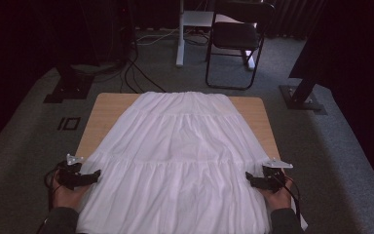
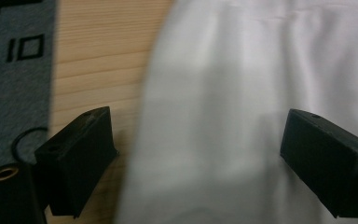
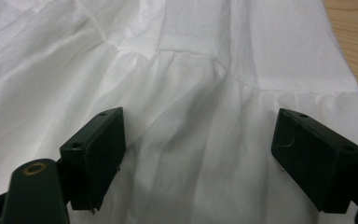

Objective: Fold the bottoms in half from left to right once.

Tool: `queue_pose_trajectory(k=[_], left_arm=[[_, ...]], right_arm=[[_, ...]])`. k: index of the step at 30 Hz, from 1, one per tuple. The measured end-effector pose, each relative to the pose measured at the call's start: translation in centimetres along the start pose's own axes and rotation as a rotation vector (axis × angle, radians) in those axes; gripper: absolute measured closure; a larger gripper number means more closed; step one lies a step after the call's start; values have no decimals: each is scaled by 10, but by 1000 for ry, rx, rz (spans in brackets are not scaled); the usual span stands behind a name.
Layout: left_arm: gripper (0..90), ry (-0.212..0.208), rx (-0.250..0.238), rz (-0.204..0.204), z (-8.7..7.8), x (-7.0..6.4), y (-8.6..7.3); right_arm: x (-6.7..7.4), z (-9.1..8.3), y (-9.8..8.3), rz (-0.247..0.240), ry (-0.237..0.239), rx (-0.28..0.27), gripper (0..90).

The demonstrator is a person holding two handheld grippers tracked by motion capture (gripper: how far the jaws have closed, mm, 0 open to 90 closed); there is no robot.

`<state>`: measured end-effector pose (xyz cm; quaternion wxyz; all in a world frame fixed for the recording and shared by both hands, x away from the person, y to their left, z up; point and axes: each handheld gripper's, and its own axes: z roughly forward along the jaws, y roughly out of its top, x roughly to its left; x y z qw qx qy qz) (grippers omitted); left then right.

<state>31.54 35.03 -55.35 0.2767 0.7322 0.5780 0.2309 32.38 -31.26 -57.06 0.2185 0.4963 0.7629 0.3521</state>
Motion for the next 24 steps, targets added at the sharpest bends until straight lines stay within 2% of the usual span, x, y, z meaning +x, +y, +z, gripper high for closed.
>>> queue_pose_trajectory(k=[2, 4, 5, 9, 11, 12, 15, 16, 17, 18, 19, 20, 21, 22, 24], left_arm=[[101, -10, -1, 11, 0, -2, 0], [156, -21, -2, 23, 0, -6, 1], [156, -24, -1, 28, -1, -7, 2], [630, -54, 2, 43, -9, -8, 3], [789, -63, 3, 46, -9, -8, 4], [833, -46, 2, 56, -9, -10, 4], [866, -5, 3, 76, -9, -9, 4], [869, -5, 3, 76, -9, -9, 4], [871, 19, 5, 71, -9, -4, 5], [873, 39, 6, 66, -10, 1, 5], [876, 56, 7, 62, -11, 4, 5], [877, 56, 7, 62, -11, 4, 5], [876, 68, 4, 53, -11, 11, 6], [876, 68, 4, 53, -11, 11, 6], [877, 100, 11, 57, -11, 18, 7]], right_arm=[[0, 0, 0, 0, 0, 0, 167], [0, 0, 0, 0, 0, 0, 167], [0, 0, 0, 0, 0, 0, 167], [2, -3, -2, 19, -22, -12, 300], [2, -10, -1, 24, -26, -1, 399], [1, -15, 0, 25, -42, -16, 418], [-9, -36, 5, 44, -114, -65, 446], [-9, -36, 5, 44, -114, -65, 446], [-20, -45, 2, 81, -147, -45, 447], [-25, -47, -1, 92, -167, -47, 446], [-32, -49, -6, 107, -169, -42, 436], [-36, -48, -9, 121, -173, -24, 410], [-38, -48, -11, 123, -184, -9, 387], [-41, -47, -15, 124, -188, 8, 354], [-44, -43, -18, 141, -172, 33, 295]])
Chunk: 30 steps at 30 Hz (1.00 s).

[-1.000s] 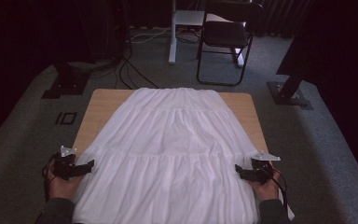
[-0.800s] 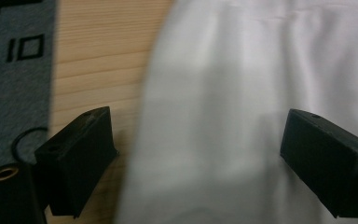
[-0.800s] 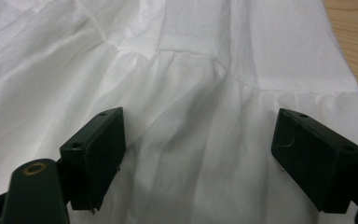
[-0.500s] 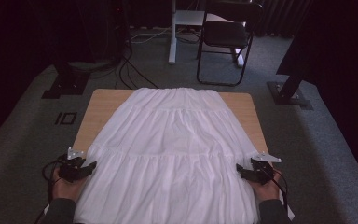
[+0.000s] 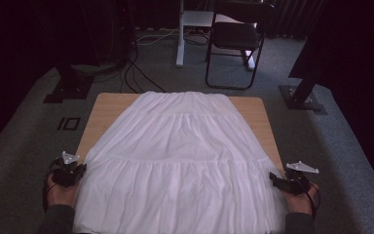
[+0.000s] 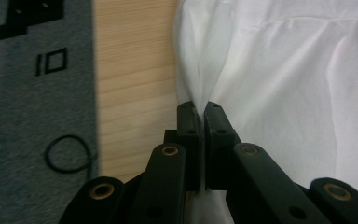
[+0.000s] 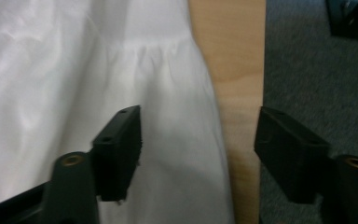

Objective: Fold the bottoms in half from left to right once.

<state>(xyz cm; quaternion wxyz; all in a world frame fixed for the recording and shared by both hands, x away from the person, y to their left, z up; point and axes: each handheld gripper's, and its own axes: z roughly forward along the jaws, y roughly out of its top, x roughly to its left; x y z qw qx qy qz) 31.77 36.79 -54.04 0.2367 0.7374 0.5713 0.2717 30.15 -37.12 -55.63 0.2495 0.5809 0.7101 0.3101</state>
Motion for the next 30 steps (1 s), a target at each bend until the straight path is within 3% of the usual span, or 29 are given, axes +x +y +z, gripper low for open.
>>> queue_pose_trajectory(k=[5, 7, 9, 10, 11, 13, 14, 16, 17, 20, 21, 22, 23, 24, 25, 28, 29, 30], left_arm=[[878, 47, 19, 13, 1, 11, 4], [880, 86, 29, -4, 1, 25, 5], [882, 131, 41, -25, 1, 39, 4], [882, 131, 41, -25, 1, 39, 4], [882, 178, 56, -52, 1, 56, 3], [882, 202, 66, -78, 1, 67, 3], [883, 212, 69, -91, 2, 73, 3], [883, 217, 72, -96, 1, 78, 4], [883, 230, 72, -103, 1, 84, 6], [883, 251, 78, -101, 2, 87, 9], [883, 263, 74, -128, 1, 93, 11], [883, 263, 74, -128, 1, 93, 11], [883, 288, 69, -164, 0, 99, 13], [883, 288, 69, -164, 0, 99, 13], [883, 299, 59, -192, -4, 103, 15], [882, 278, 23, -191, -12, 99, 18], [882, 245, -16, -173, -21, 90, 22], [882, 245, -16, -173, -21, 90, 22]], right_arm=[[3, 9, -2, -5, 8, 33, 287], [6, 9, -2, -11, 34, 30, 384], [8, 7, -1, -17, 41, 32, 543], [8, 7, -1, -17, 41, 32, 543], [12, 6, 1, -33, 55, 39, 733], [15, 6, 1, -52, 61, 38, 820], [17, 7, 2, -66, 41, 40, 850], [17, 8, 5, -101, -86, 56, 870], [15, 10, 6, -77, -87, 51, 876], [12, 10, 4, -50, -65, 36, 875], [11, 9, 4, -45, -59, 34, 873], [11, 9, 4, -45, -59, 34, 873], [11, 9, 3, -33, -20, 29, 858], [11, 9, 3, -33, -20, 29, 858], [13, 9, 1, -26, 38, 16, 837], [17, 8, 0, -37, 65, 13, 820], [20, 8, 0, -47, 66, 13, 793], [21, 8, 0, -47, 71, 11, 767]])
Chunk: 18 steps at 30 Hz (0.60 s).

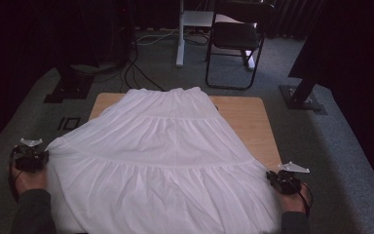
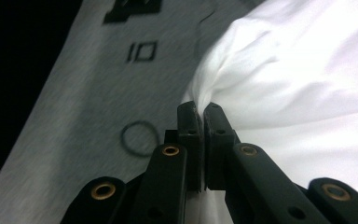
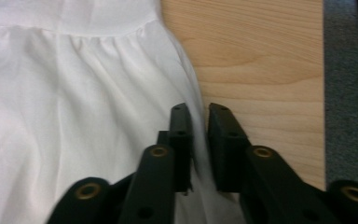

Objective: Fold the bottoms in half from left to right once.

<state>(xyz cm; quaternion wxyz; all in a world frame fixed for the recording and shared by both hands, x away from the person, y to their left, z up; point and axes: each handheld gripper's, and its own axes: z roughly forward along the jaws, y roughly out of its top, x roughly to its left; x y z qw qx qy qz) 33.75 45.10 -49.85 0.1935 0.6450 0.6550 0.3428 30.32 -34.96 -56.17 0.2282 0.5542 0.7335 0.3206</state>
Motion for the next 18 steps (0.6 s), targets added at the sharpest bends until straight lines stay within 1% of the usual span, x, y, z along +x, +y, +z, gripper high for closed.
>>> queue_pose_trajectory(k=[1, 2, 3, 4, 5, 6, 8, 9, 10, 11, 12, 13, 14, 15, 16, 17, 18], left_arm=[[881, -77, -57, 17, -13, -9, 2], [881, -77, -57, 17, -13, -9, 2], [881, -137, -98, 27, -26, -18, 5], [881, -173, -128, 31, -35, -24, 7], [880, -220, -164, 41, -46, -32, 10], [880, -243, -179, 57, -53, -36, 13], [880, -291, -220, 96, -72, -51, 20], [880, -340, -238, 115, -83, -61, 25], [880, -340, -238, 115, -83, -61, 25], [880, -392, -260, 173, -100, -80, 33], [880, -409, -264, 191, -105, -89, 36], [879, -435, -271, 220, -113, -100, 40], [879, -463, -282, 251, -121, -116, 45], [879, -494, -285, 272, -126, -129, 49], [879, -494, -285, 272, -126, -129, 49], [879, -551, -300, 302, -133, -152, 57], [879, -551, -300, 302, -133, -152, 57]], right_arm=[[0, 0, 0, 0, 10, -5, 727], [1, 1, 0, -5, 22, -11, 670], [2, 2, -1, -13, 30, -19, 627], [3, 2, -2, -22, 28, -23, 601], [4, 3, -2, -23, 28, -27, 574], [4, 3, -2, -22, 30, -31, 551], [4, 4, -3, -22, 29, -38, 526], [4, 4, -3, -24, 31, -42, 519], [4, 4, -3, -24, 31, -42, 519], [4, 4, -4, -27, 35, -48, 506], [4, 4, -4, -28, 37, -50, 501], [4, 4, -5, -29, 38, -51, 497], [5, 4, -5, -28, 37, -53, 495], [5, 4, -5, -26, 36, -54, 492], [5, 4, -5, -26, 35, -54, 492], [6, 4, -5, -26, 33, -54, 488], [6, 4, -5, -26, 33, -54, 488]])
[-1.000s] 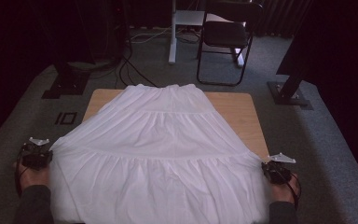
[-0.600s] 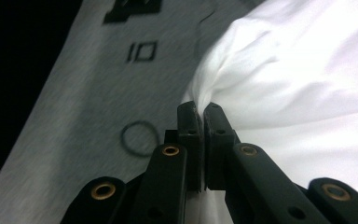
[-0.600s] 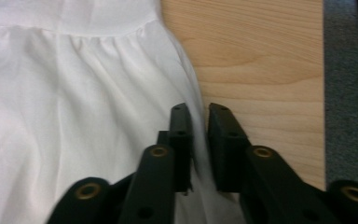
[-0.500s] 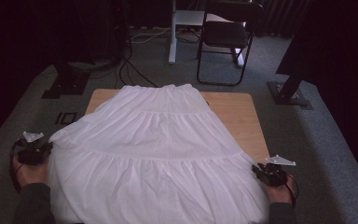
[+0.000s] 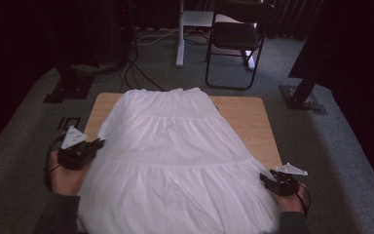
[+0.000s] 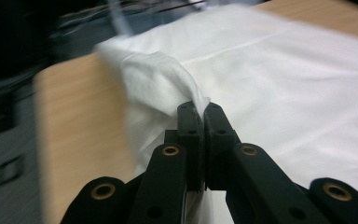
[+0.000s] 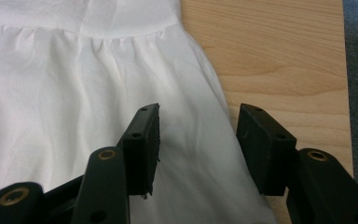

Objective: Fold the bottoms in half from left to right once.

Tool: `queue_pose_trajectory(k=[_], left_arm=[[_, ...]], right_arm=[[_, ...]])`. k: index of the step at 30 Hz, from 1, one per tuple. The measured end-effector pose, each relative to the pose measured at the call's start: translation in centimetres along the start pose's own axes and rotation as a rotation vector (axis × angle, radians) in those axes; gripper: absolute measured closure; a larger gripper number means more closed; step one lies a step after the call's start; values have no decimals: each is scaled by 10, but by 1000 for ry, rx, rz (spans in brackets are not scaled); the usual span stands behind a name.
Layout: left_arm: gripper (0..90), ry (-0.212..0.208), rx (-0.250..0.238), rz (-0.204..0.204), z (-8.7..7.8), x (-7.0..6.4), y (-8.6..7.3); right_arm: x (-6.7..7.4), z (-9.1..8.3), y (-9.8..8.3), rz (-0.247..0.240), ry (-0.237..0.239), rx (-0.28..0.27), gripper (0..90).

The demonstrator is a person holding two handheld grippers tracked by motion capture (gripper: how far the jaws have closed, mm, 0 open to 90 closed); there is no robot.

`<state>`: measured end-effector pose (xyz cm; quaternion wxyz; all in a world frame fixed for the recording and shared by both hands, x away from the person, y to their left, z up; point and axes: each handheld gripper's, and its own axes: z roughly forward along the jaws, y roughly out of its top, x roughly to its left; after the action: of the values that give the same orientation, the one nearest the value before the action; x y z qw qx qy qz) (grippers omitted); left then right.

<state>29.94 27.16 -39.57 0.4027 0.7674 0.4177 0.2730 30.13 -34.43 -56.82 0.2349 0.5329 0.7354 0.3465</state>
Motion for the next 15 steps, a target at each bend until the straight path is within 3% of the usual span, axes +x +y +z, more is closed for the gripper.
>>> queue_pose_trajectory(k=[1, 2, 3, 4, 5, 6, 7, 8, 9, 11, 12, 13, 15], left_arm=[[879, -91, -22, 44, 15, -27, 18], [879, -91, -22, 44, 15, -27, 18], [879, -152, -35, 79, 29, -50, 31], [880, -152, -35, 79, 29, -50, 31], [879, -248, -41, 116, 50, -80, 43], [880, -278, -39, 131, 59, -93, 47], [880, -278, -39, 131, 59, -93, 47], [879, -304, -35, 133, 67, -103, 48], [880, -357, -10, 159, 88, -129, 47], [879, -395, 37, 212, 111, -156, 39], [879, -395, 37, 212, 111, -156, 39], [878, -416, 82, 228, 128, -170, 30], [845, -424, 126, 254, 144, -177, 21]], right_arm=[[0, 0, 0, 0, -2, -2, 486], [0, 0, 0, 1, -2, -2, 486], [0, 0, 0, 1, -2, -3, 486], [0, 0, 0, 0, -3, -3, 485], [0, 0, 0, 0, -4, -5, 486], [0, 0, 0, 0, -3, -5, 486], [1, 0, 0, 2, -3, -5, 486], [1, 0, 0, 2, -3, -5, 486], [1, 0, 0, 2, -3, -5, 485], [1, 0, 0, 1, -4, -6, 485], [1, 0, 0, 3, -5, -6, 485], [1, 0, 0, 2, -5, -5, 485], [1, 0, 0, 2, -5, -4, 485]])
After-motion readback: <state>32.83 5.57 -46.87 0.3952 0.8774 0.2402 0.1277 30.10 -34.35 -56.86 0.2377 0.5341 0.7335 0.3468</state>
